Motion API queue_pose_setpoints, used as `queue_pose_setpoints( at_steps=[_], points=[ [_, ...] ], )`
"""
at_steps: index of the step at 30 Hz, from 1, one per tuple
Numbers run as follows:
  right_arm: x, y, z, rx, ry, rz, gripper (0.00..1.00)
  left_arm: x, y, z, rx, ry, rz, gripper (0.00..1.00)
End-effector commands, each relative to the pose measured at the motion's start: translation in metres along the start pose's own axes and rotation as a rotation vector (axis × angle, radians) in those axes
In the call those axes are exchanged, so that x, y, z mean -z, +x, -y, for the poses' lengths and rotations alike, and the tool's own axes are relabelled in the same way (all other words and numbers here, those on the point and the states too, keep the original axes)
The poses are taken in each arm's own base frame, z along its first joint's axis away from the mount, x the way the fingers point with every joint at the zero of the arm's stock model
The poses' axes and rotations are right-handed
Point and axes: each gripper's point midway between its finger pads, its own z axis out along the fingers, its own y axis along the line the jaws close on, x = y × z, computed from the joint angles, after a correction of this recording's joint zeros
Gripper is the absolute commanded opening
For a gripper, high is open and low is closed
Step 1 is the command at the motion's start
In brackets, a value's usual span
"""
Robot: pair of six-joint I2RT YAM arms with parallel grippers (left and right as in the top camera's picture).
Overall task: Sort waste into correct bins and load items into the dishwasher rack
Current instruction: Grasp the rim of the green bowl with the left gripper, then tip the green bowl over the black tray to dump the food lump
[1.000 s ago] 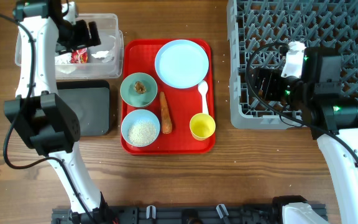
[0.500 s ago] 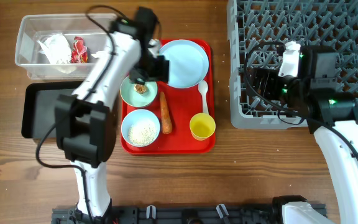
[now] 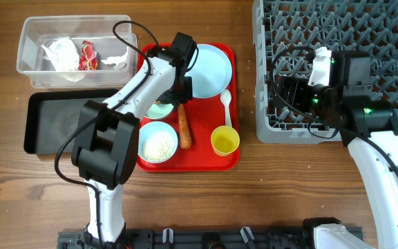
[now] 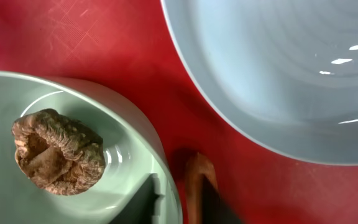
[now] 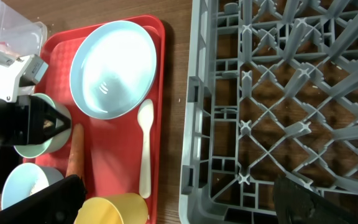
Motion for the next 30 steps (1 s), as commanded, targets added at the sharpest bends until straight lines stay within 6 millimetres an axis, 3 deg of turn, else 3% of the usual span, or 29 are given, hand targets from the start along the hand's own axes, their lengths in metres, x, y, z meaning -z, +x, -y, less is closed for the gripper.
queue_pose_setpoints(
  at_steps=[1, 5, 10, 13, 16, 22, 27, 30],
  points=[
    [0.001, -0.005, -0.004, -0.008, -0.013, 0.007, 1.0, -0.001, 0.0, -0.005, 0.012, -0.02, 0.005, 0.04],
    [0.001, -0.006, -0.004, -0.008, -0.013, 0.008, 1.0, 0.014, 0.002, -0.007, 0.012, -0.022, -0.001, 0.04],
    [0.001, -0.005, -0.004, -0.009, -0.013, 0.006, 1.0, 0.088, -0.008, 0.008, 0.027, 0.142, 0.096, 0.04],
    [0.001, -0.005, -0.004, -0.009, -0.013, 0.005, 1.0, 0.132, -0.007, -0.007, 0.054, 0.171, 0.167, 0.04],
    [0.001, -0.004, -0.004, -0.007, -0.012, 0.004, 1.0, 0.155, -0.002, -0.032, 0.104, 0.17, 0.189, 0.04],
    [0.001, -0.004, -0.004, -0.008, -0.012, 0.0, 1.0, 0.165, 0.026, -0.088, 0.123, 0.214, 0.058, 0.04],
    [0.001, -0.004, -0.004, -0.008, -0.011, 0.0, 1.0, 0.167, 0.033, -0.117, 0.006, 0.466, 0.04, 0.04],
    [0.001, -0.002, -0.004, -0.01, -0.01, -0.006, 1.0, 0.169, 0.032, -0.136, 0.021, 0.648, 0.093, 0.04]
  ],
)
